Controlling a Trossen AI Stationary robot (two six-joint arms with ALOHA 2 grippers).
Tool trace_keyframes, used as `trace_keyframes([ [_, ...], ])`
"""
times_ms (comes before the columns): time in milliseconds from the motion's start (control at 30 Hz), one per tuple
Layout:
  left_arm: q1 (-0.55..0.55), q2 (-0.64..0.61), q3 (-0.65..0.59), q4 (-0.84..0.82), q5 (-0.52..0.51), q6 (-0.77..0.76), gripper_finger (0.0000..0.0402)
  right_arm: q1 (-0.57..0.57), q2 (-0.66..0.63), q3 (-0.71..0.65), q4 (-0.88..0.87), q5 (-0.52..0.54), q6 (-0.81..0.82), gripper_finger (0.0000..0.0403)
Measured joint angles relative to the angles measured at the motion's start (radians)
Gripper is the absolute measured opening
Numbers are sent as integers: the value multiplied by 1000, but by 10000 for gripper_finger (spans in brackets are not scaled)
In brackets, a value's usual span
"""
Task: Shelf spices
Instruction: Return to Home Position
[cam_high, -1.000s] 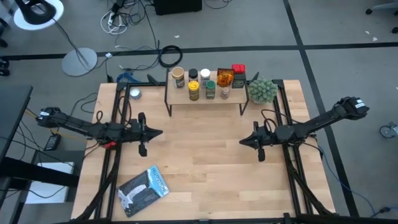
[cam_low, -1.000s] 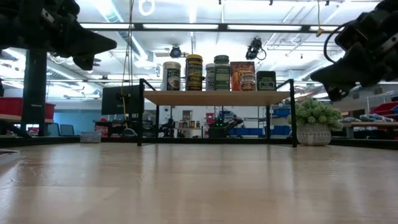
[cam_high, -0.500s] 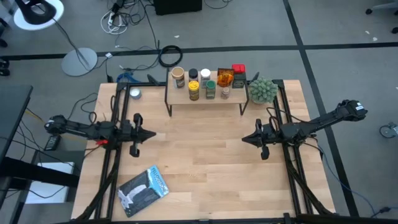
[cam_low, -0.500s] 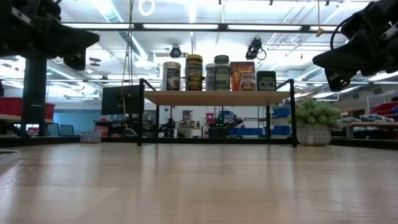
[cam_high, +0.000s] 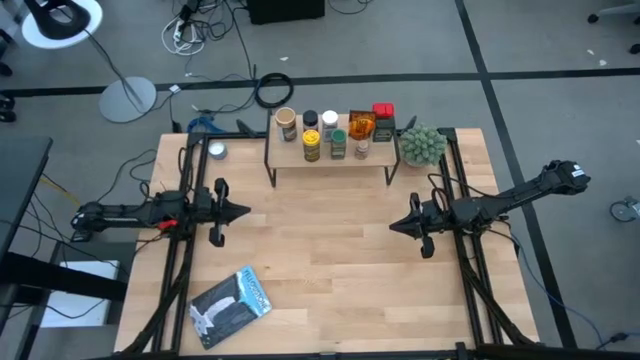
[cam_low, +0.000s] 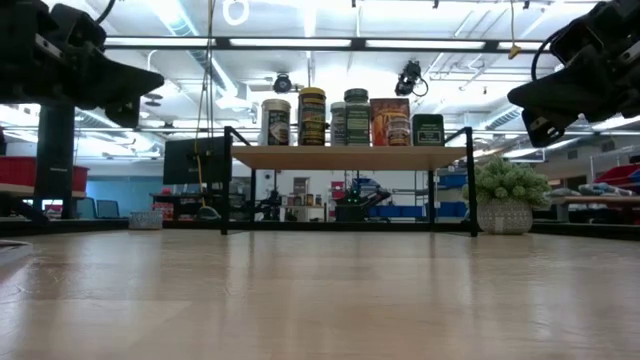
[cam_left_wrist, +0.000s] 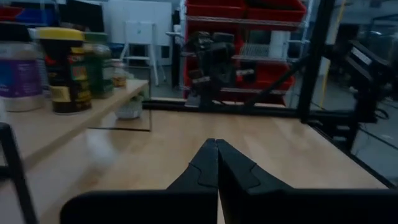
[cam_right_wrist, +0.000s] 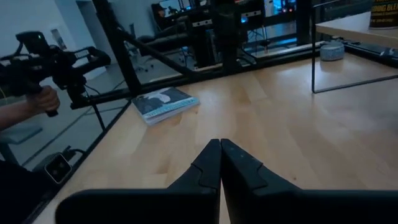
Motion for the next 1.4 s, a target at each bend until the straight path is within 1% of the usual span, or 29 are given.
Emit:
trace_keyframes([
  [133, 47, 0, 0, 15, 52, -2, 2, 0, -4, 0, 9, 4, -29, 11],
  [233, 72, 0, 0, 29, 83, -5, 2, 0, -7, 0, 5, 30, -36, 11],
  [433, 84, 0, -1, 14, 33, 2, 2, 0, -6, -1, -40, 54, -58, 11],
  [600, 84, 0, -1, 13, 23, 2, 2, 0, -6, -1, -81, 128, -61, 11],
  [767, 84, 0, -1, 14, 23, 4, 2, 0, -6, -1, -82, 195, -111, 11],
  [933, 84, 0, -1, 14, 23, -21, 2, -1, -13, -2, -94, 197, -129, 11],
  [1033, 84, 0, -1, 14, 23, -28, 2, -11, -48, -2, -100, 196, -131, 11],
  [1100, 84, 0, -1, 14, 22, -28, 2, -26, -87, -2, -111, 182, -129, 11],
  [1200, 84, 0, -1, 14, 22, -28, 2, -61, -165, -2, -173, 111, -126, 11],
  [1267, 84, 0, -1, 14, 22, -27, 2, -95, -227, 0, -247, 67, -104, 11],
  [1333, 84, 0, -1, 10, 22, -27, 2, -134, -294, 6, -358, 25, -75, 11],
  [1400, 84, 0, -1, -1, 22, -27, 2, -172, -359, 24, -422, -28, -58, 11],
])
